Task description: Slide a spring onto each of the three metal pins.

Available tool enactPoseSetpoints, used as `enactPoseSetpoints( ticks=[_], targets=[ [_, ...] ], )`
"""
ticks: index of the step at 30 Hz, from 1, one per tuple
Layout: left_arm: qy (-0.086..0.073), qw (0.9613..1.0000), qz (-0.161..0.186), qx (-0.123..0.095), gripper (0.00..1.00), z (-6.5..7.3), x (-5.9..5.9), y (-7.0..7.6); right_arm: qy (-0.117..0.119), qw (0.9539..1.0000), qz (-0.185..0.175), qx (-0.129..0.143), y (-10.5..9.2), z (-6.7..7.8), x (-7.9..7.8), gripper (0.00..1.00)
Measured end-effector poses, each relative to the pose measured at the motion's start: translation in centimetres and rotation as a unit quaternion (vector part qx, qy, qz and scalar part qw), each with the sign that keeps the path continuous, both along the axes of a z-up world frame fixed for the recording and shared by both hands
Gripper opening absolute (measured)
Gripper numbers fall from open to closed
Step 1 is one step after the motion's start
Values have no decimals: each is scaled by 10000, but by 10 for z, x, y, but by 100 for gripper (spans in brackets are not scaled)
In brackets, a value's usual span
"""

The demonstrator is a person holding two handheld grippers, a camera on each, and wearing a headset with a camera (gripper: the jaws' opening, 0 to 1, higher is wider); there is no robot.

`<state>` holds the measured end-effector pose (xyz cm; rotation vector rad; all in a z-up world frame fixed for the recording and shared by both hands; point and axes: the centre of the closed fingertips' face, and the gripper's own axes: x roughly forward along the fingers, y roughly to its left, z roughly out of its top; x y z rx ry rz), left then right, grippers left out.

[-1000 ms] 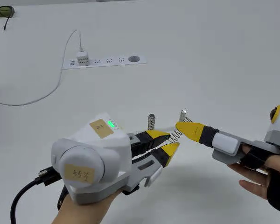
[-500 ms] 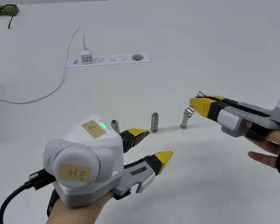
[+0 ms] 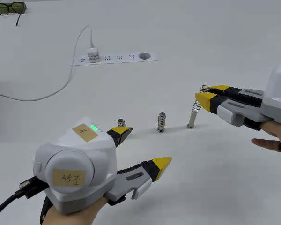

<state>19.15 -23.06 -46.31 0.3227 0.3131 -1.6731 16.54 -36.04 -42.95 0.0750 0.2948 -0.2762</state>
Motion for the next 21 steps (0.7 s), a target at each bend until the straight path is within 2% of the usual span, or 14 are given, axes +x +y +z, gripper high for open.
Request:
enactPoseSetpoints(
  ticks=[6, 12, 14, 21],
  targets=[
    [36, 9999, 127, 13, 65, 0, 6, 4, 166, 9997, -43, -156, -7, -11, 4, 12],
    [93, 9996, 251, 34, 68, -2, 11, 8, 270, 9995, -61, -161, -10, -20, 5, 12],
    [94, 9995, 298, 62, 69, -3, 13, 10, 209, 9997, -93, -84, -10, -19, 6, 12],
    [122, 9992, 382, 79, 69, -4, 18, 12, 220, 9995, -137, -158, -11, -17, 5, 12]
  ],
)
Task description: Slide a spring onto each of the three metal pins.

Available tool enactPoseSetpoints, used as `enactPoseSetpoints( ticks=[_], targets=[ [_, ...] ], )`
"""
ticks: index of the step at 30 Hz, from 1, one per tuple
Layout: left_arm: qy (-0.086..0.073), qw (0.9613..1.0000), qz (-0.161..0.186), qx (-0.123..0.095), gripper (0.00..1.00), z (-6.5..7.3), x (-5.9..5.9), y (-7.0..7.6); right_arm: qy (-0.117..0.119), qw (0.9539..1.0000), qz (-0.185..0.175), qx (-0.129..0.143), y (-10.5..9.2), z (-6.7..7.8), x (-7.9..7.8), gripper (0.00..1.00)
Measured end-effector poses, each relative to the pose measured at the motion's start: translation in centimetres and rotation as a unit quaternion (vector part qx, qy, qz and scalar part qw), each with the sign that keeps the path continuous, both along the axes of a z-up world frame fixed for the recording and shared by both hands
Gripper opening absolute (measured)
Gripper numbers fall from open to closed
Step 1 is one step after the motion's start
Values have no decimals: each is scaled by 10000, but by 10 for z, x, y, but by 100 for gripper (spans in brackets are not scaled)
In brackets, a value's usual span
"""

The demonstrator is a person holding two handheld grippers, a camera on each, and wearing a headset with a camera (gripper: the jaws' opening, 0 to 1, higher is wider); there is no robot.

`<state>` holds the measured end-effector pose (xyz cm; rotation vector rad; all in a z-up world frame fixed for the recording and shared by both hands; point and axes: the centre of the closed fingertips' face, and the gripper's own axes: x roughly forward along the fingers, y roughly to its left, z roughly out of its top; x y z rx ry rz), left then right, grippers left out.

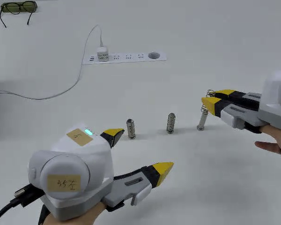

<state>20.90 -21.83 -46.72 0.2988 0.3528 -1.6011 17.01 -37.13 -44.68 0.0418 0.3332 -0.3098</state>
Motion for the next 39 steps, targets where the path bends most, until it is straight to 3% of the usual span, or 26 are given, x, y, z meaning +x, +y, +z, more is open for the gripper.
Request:
enactPoseSetpoints(
  ticks=[11, 25, 39],
  targets=[
    [25, 10000, -4, -19, 69, 1, -1, -1, 189, 9998, 10, -46, 1, -9, -2, 12],
    [17, 10000, 83, 35, 68, -2, 6, 0, 438, 9987, -37, 252, 5, -41, -3, 12],
    [13, 9999, 140, 81, 67, -4, 9, 1, 618, 9974, -1, 373, 10, -56, -2, 12]
  ],
)
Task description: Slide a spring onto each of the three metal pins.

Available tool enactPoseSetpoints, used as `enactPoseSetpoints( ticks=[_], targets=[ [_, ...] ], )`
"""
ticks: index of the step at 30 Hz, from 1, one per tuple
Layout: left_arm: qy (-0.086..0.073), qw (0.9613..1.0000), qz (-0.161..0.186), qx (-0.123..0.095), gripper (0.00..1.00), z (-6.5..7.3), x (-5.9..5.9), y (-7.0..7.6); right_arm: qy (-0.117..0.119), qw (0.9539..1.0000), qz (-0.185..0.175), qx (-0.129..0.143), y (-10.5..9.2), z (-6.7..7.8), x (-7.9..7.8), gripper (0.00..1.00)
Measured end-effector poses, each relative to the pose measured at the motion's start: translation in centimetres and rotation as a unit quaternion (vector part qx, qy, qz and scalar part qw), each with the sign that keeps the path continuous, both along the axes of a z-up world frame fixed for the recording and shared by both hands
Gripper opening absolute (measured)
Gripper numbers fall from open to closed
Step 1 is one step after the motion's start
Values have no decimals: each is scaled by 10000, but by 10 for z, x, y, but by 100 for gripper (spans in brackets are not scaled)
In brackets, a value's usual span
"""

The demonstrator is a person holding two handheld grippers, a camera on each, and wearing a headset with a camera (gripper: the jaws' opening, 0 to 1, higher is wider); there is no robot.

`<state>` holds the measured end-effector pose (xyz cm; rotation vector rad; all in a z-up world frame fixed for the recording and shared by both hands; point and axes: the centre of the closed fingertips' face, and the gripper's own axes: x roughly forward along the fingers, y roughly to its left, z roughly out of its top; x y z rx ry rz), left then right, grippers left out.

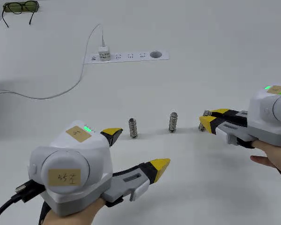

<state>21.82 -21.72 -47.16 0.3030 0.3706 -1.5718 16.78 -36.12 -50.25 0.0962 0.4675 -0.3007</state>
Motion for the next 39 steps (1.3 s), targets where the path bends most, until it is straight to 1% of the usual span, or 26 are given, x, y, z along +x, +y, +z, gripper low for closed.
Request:
enactPoseSetpoints(
  ticks=[3, 4, 7, 8, 9, 10, 13, 15, 17, 18, 20, 22, 26, 28, 31, 34, 39],
  targets=[
    [-15, 10000, 9, 6, 68, 0, 1, 0, 59, 10000, -5, 51, 2, -4, 0, 12],
    [-15, 10000, 16, 6, 68, 0, 1, 0, 22, 10000, -10, 59, 2, -4, 0, 12],
    [-13, 10000, 27, 15, 68, 0, 2, 1, 40, 10000, -13, 69, 3, -4, 0, 12],
    [-18, 10000, 30, 21, 68, 0, 2, 1, 48, 9999, -4, 99, 4, -4, 0, 14],
    [-23, 10000, 33, 32, 68, -1, 3, 1, 36, 9998, -38, 195, 6, -5, -1, 17],
    [-27, 10000, 46, 38, 68, -1, 4, 2, 34, 9997, -68, 221, 6, -4, -2, 21],
    [-16, 10000, 84, 52, 68, 0, 6, 2, 23, 9998, -60, 170, 9, 2, -7, 23],
    [2, 9999, 96, 69, 68, 0, 6, 2, -4, 9997, -71, 221, 12, 7, -10, 28],
    [-77, 9998, 94, 184, 68, -2, 8, 4, -11, 9997, -70, 244, 15, 12, -14, 32],
    [-104, 9997, 86, 201, 68, -2, 8, 4, -12, 9996, -71, 261, 16, 14, -16, 33],
    [-94, 9997, 84, 192, 69, 0, 8, 5, -13, 9994, -101, 324, 18, 18, -21, 40],
    [-68, 9997, 89, 198, 70, 2, 8, 6, -22, 9994, -90, 343, 21, 22, -26, 43],
    [-83, 9997, 95, 212, 71, 5, 8, 8, -24, 9992, -72, 385, 27, 29, -36, 49],
    [-62, 9997, 106, 227, 72, 5, 8, 9, -9, 9992, -70, 403, 29, 30, -39, 51],
    [-87, 9996, 99, 252, 73, 7, 9, 12, -3, 9991, -28, 425, 35, 33, -44, 53],
    [-88, 9996, 89, 266, 75, 9, 9, 15, 6, 9987, 14, 510, 41, 33, -47, 59],
    [-64, 9996, 86, 276, 78, 11, 9, 21, 25, 9984, 98, 564, 51, 35, -52, 63]
  ],
)
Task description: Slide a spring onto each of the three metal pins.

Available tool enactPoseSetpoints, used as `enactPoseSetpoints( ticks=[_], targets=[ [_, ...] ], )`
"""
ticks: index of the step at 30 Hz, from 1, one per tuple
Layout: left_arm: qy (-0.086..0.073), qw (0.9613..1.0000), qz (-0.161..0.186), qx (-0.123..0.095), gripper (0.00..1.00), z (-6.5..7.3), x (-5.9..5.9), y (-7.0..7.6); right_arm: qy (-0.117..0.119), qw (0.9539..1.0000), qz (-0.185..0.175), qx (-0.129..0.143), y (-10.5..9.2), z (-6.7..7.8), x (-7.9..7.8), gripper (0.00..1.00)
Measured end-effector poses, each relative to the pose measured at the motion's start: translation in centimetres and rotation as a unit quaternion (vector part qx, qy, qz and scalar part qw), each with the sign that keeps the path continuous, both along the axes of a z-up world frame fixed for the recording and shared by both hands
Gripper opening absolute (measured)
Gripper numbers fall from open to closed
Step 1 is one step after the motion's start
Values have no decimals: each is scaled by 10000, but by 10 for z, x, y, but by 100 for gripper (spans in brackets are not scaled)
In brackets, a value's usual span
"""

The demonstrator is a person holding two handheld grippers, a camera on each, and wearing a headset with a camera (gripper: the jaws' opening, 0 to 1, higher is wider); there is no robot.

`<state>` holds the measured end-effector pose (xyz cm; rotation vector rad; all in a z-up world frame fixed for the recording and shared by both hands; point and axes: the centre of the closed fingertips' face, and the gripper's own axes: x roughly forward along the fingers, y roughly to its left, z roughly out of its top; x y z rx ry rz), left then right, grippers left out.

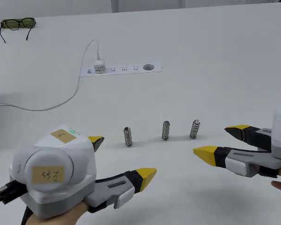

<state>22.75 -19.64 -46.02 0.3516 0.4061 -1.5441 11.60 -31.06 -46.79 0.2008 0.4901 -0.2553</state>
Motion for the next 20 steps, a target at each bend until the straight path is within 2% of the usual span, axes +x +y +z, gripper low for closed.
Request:
enactPoseSetpoints(
  ticks=[4, 9, 20],
  targets=[
    [-16, 10000, -5, 39, 80, 1, 0, 5, 9, 9999, 78, 117, 9, 1, -4, 70],
    [30, 10000, 31, 47, 83, 3, 0, 12, 22, 9997, 180, 138, 19, 3, -9, 75],
    [19, 9999, 19, 111, 90, 5, 0, 23, -20, 9997, 220, 97, 27, 7, -16, 82]
  ],
)
